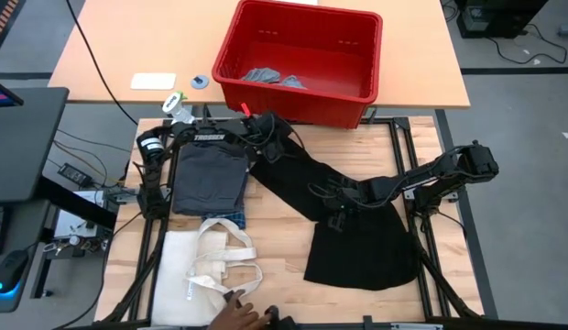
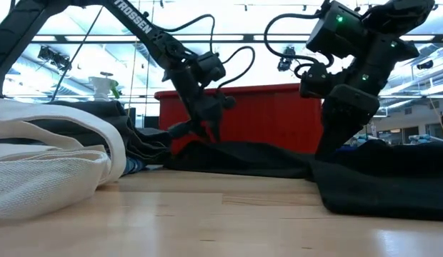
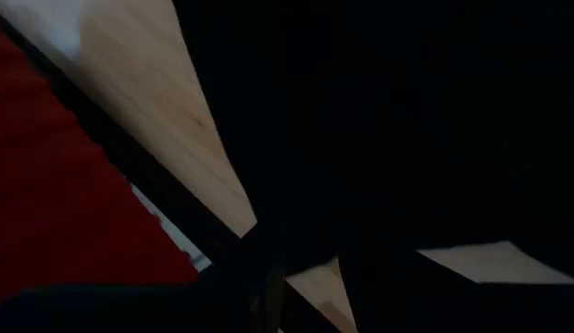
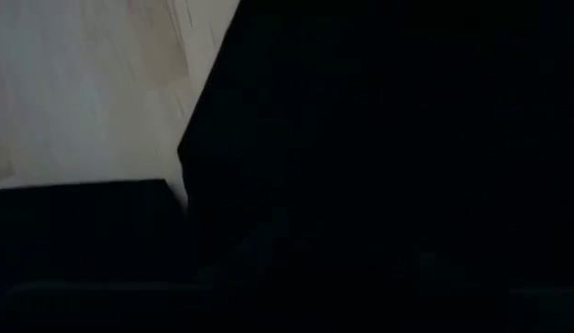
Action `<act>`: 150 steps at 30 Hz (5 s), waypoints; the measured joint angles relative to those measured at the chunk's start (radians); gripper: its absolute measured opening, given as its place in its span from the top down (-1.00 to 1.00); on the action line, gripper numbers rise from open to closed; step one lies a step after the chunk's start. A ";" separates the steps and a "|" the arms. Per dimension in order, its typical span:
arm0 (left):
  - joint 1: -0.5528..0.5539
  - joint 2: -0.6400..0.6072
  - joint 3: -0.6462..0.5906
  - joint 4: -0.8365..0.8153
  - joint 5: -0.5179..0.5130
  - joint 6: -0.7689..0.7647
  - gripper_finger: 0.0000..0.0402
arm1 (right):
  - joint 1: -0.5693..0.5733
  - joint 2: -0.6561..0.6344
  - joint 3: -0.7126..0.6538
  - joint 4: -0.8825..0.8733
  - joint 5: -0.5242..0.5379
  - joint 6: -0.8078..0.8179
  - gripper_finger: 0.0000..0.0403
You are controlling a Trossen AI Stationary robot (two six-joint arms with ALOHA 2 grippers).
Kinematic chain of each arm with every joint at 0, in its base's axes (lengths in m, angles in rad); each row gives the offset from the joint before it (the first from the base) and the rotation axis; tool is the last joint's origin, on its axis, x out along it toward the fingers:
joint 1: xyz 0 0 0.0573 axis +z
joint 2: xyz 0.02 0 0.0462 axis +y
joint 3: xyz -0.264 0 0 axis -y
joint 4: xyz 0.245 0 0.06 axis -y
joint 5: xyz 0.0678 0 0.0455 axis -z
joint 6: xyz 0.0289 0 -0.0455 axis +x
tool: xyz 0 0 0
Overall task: Fold Laundry from Bin
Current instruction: Fold the black shirt
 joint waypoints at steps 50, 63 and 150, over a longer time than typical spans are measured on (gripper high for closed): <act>0.077 0.011 0.001 0.148 0.268 -0.210 0.99 | 0.000 -0.001 0.000 0.050 0.006 -0.009 0.44; 0.258 0.018 0.001 0.370 0.367 -0.993 1.00 | 0.000 0.000 0.000 0.049 0.007 -0.009 0.44; 0.041 -0.002 0.001 -0.178 -0.191 -0.962 0.43 | 0.105 0.000 0.000 0.089 0.151 0.066 0.56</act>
